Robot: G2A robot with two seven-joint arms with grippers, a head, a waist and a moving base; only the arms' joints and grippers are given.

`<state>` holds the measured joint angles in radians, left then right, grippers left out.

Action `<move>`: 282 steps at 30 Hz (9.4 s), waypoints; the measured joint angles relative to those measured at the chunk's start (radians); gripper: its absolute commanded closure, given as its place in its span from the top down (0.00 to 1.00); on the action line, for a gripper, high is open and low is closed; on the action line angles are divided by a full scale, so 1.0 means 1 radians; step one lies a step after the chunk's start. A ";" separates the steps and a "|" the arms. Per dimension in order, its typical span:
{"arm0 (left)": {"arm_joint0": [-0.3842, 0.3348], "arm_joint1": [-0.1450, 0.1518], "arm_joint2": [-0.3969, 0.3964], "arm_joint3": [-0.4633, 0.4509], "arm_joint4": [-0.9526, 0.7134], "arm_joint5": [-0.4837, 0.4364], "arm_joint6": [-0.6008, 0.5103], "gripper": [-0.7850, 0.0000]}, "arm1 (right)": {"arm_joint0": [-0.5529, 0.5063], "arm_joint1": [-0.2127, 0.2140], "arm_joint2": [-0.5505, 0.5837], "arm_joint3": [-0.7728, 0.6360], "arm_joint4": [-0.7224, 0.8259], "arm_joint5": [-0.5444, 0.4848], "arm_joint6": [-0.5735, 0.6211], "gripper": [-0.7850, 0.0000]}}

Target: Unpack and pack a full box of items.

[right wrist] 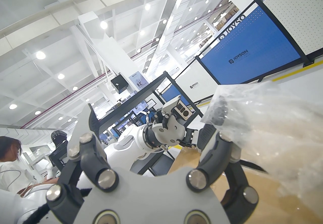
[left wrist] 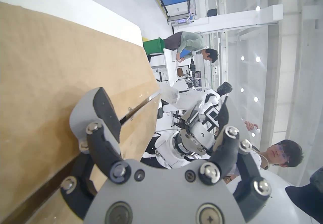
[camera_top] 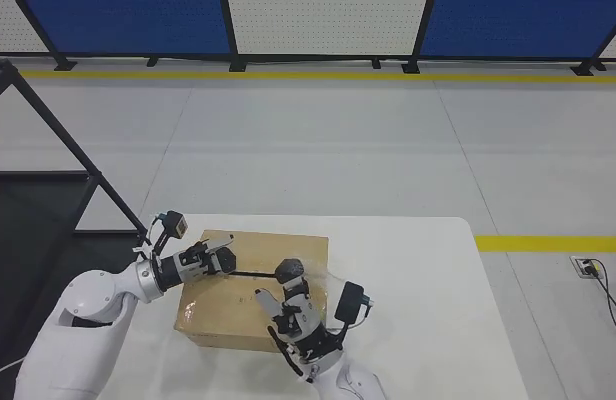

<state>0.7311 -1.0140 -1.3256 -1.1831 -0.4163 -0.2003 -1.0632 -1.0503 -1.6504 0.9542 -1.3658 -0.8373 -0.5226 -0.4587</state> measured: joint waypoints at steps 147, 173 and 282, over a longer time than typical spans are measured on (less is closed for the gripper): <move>0.074 0.052 -0.068 0.041 -0.049 0.005 0.033 1.00 | 0.005 -0.027 0.180 -0.207 0.469 0.035 0.775 1.00; 0.051 0.052 -0.046 0.044 -0.035 0.021 0.024 1.00 | -0.015 0.068 0.570 -0.233 0.943 0.577 1.224 1.00; 0.135 0.065 0.258 -0.731 1.716 0.031 0.384 1.00 | 0.108 0.183 0.368 -0.009 1.045 0.507 1.257 1.00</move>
<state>0.8664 -0.9489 -1.0677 -1.9145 1.2996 -0.1696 -0.6790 -0.9422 -1.4672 1.3226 -1.3745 0.2073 -0.0158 0.7982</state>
